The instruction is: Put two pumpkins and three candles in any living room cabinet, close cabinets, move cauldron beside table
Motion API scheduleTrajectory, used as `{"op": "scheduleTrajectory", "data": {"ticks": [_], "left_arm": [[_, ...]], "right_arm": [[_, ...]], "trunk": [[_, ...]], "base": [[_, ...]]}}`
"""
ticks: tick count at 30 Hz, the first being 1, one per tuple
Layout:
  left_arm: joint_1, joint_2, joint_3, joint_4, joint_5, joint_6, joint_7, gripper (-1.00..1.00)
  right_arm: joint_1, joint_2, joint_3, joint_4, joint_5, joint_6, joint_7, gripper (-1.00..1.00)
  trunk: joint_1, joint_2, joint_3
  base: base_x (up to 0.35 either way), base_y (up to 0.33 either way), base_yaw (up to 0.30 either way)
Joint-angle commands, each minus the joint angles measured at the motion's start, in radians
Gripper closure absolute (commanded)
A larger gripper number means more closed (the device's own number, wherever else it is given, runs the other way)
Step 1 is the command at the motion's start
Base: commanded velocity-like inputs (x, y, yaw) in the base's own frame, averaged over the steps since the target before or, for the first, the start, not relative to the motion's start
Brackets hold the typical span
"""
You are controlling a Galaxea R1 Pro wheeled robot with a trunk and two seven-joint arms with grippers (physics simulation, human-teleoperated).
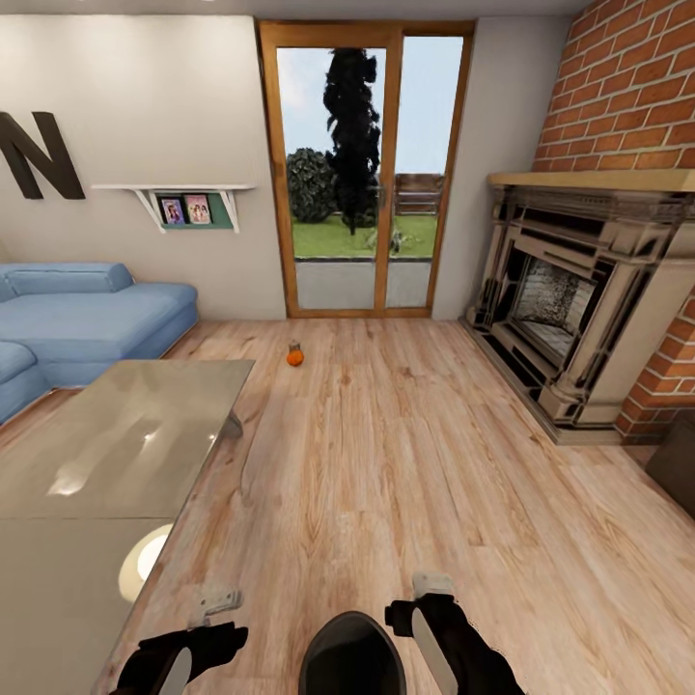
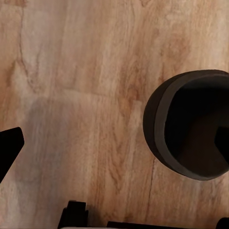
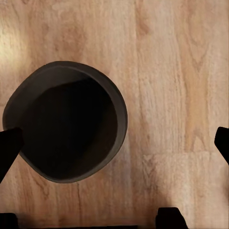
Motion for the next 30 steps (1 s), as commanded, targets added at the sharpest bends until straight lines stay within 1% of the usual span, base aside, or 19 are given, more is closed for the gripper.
{"op": "scheduleTrajectory", "data": {"ticks": [1,3,5,9,23,27,30], "left_arm": [[0.000,-0.002,0.000,0.007,0.000,-0.004,0.000,-1.00],[0.000,-0.006,0.000,0.023,-0.001,-0.013,0.000,-1.00],[0.000,-0.012,-0.004,0.048,-0.001,-0.041,0.000,-1.00],[0.000,-0.016,-0.010,0.065,-0.002,-0.067,0.000,-1.00],[0.000,-0.018,-0.014,0.074,-0.003,-0.076,0.002,-1.00],[0.000,-0.019,-0.030,0.074,-0.003,-0.076,0.002,-1.00],[0.000,-0.019,-0.036,0.075,-0.003,-0.076,0.002,-1.00]], "right_arm": [[0.000,0.000,0.001,0.015,0.001,-0.026,0.000,-1.00],[0.000,0.000,0.003,0.027,0.003,-0.049,-0.001,-1.00],[0.000,0.000,0.007,0.035,0.005,-0.065,-0.001,-1.00],[0.000,0.000,0.005,0.039,0.004,-0.075,-0.001,-1.00],[0.000,0.000,0.001,0.057,0.001,-0.080,0.000,-1.00],[0.000,0.000,0.001,0.067,0.001,-0.080,0.001,-1.00],[0.000,0.000,0.001,0.069,0.001,-0.080,0.001,-1.00]], "trunk": [[0.004,-0.007,-0.003],[0.012,-0.021,-0.009],[0.019,-0.035,-0.016],[0.035,-0.063,-0.028],[0.088,-0.161,-0.072],[0.104,-0.189,-0.085],[0.115,-0.210,-0.094]], "base": [[0.000,0.000,0.000],[0.000,0.000,0.000],[0.000,0.000,0.000],[0.000,0.000,0.000],[0.000,0.000,0.000],[0.000,0.000,0.000],[0.000,0.000,0.000]]}}
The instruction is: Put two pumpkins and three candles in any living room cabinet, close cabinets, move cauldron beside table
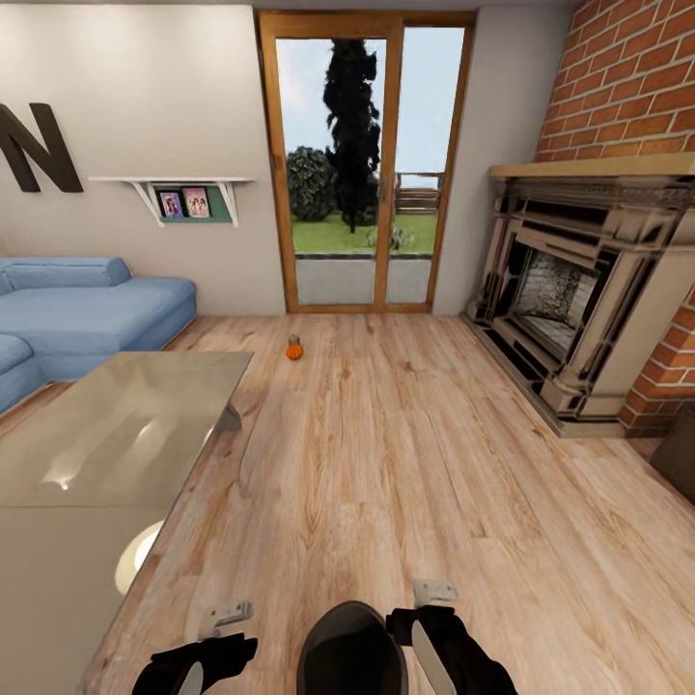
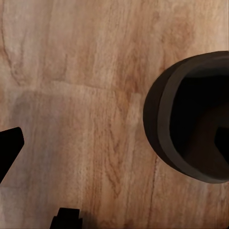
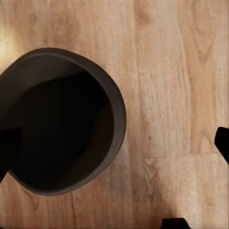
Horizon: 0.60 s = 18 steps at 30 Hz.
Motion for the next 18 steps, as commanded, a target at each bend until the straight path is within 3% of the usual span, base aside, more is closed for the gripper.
{"op": "scheduleTrajectory", "data": {"ticks": [1,14,18], "left_arm": [[0.000,0.000,-0.001,0.000,0.000,0.000,0.000,-1.00],[0.000,-0.003,-0.003,-0.004,0.002,0.016,0.007,-1.00],[-0.001,-0.041,-0.004,-0.012,-0.002,0.050,0.010,-1.00]], "right_arm": [[0.000,0.000,0.000,0.000,0.000,0.000,0.000,-1.00],[-0.007,0.000,0.005,0.064,0.001,0.036,-0.006,-1.00],[-0.042,0.000,0.004,0.065,-0.001,0.126,-0.005,-1.00]], "trunk": [[0.004,-0.007,-0.003],[0.054,-0.098,-0.044],[0.069,-0.126,-0.056]], "base": [[0.000,0.000,0.000],[0.000,0.000,0.000],[0.000,0.000,0.000]]}}
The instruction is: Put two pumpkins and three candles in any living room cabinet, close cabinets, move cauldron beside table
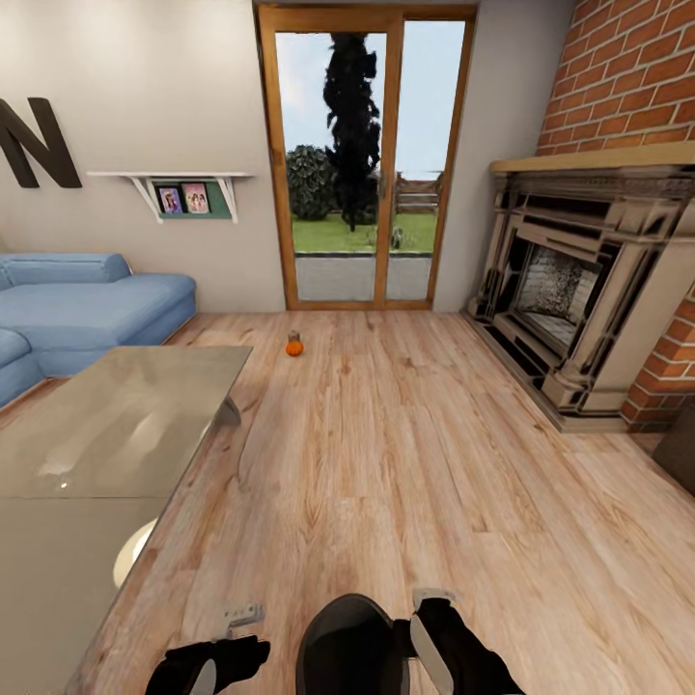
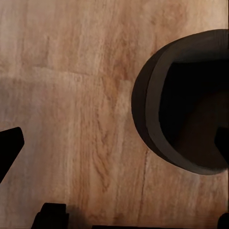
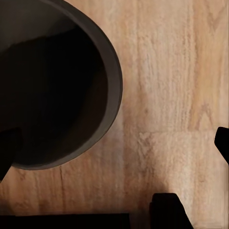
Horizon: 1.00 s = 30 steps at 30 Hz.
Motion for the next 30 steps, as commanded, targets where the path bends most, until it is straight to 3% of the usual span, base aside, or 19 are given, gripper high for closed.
{"op": "scheduleTrajectory", "data": {"ticks": [1,9,30], "left_arm": [[0.000,-0.008,0.000,0.002,-0.006,0.005,0.001,-1.00],[-0.001,-0.028,0.000,0.004,-0.050,0.013,0.002,-1.00],[-0.001,-0.047,-0.002,0.001,-0.055,0.012,0.000,-1.00]], "right_arm": [[-0.009,0.000,0.000,0.001,0.000,0.014,0.000,-1.00],[-0.030,0.000,-0.002,0.004,-0.001,0.037,-0.002,-1.00],[-0.032,0.000,-0.003,0.005,-0.001,0.036,-0.003,-1.00]], "trunk": [[0.004,-0.007,-0.003],[0.035,-0.063,-0.028],[0.115,-0.210,-0.094]], "base": [[0.000,0.000,0.000],[0.000,0.000,0.000],[0.000,0.000,0.000]]}}
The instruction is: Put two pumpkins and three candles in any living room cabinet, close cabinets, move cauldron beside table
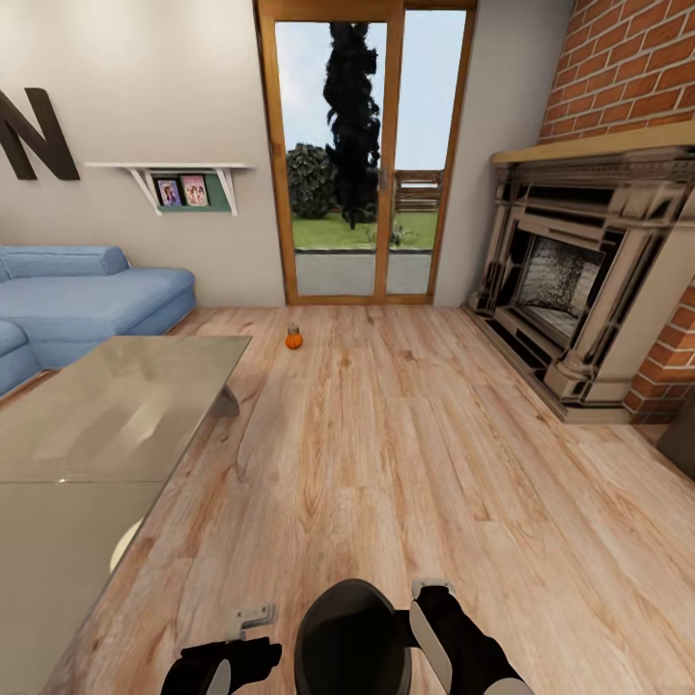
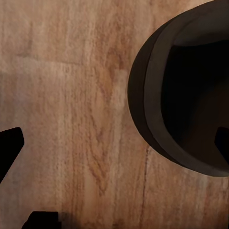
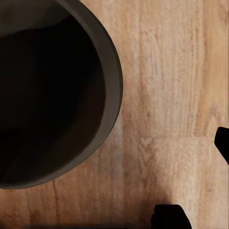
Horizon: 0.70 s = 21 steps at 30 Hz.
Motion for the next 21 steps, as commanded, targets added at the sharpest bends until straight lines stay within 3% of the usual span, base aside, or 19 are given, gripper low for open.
{"op": "scheduleTrajectory", "data": {"ticks": [1,14,21], "left_arm": [[0.000,0.000,0.000,0.000,0.000,0.000,0.000,-1.00],[0.000,0.003,-0.004,0.000,0.001,0.003,-0.011,-1.00],[0.000,-0.001,-0.006,-0.007,0.002,0.000,-0.011,-1.00]], "right_arm": [[0.000,0.000,0.000,0.000,0.000,0.000,0.000,-1.00],[0.000,0.000,0.000,0.000,0.000,-0.002,0.000,-1.00],[0.000,0.000,0.000,0.000,0.000,-0.002,0.000,-1.00]], "trunk": [[0.004,-0.007,-0.003],[0.054,-0.098,-0.044],[0.054,-0.098,-0.044]], "base": [[0.000,0.000,0.000],[0.000,0.000,0.000],[0.000,0.000,0.000]]}}
